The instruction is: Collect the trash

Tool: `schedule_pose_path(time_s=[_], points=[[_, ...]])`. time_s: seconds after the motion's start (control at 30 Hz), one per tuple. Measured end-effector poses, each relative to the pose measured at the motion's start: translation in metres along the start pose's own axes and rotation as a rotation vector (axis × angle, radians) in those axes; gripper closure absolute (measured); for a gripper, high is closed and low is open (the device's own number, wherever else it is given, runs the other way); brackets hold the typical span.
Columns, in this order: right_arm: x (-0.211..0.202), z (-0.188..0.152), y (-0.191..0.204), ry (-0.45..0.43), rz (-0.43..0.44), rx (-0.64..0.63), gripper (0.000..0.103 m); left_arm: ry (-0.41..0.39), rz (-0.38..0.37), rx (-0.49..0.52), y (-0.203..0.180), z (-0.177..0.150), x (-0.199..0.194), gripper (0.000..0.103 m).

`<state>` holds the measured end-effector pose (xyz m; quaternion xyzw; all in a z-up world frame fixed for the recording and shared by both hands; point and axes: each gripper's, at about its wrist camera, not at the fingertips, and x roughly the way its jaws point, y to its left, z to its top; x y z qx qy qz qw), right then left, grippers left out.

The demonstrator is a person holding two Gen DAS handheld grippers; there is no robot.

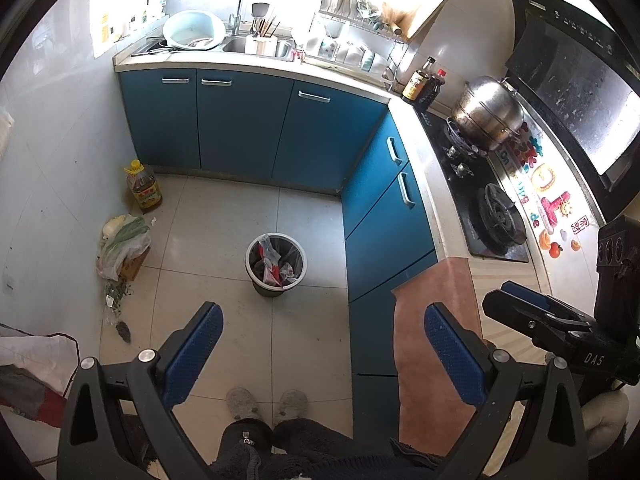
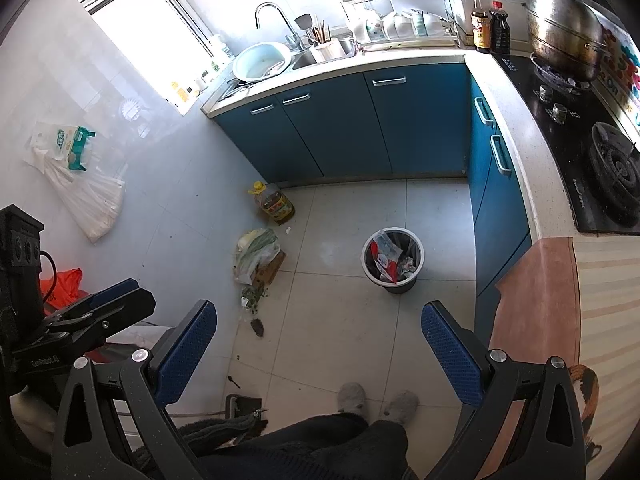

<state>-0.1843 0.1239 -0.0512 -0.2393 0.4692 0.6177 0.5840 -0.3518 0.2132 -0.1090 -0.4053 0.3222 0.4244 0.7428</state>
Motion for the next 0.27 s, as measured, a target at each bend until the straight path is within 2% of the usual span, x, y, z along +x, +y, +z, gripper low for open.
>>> schedule_pose_path(time_s=[0.27], points=[[0.0017, -0.0002, 0.0006, -0.002, -0.005, 0.008, 0.000, -0.002, 0.004, -0.003, 0.0017, 0.0014, -0.0004, 0.000]])
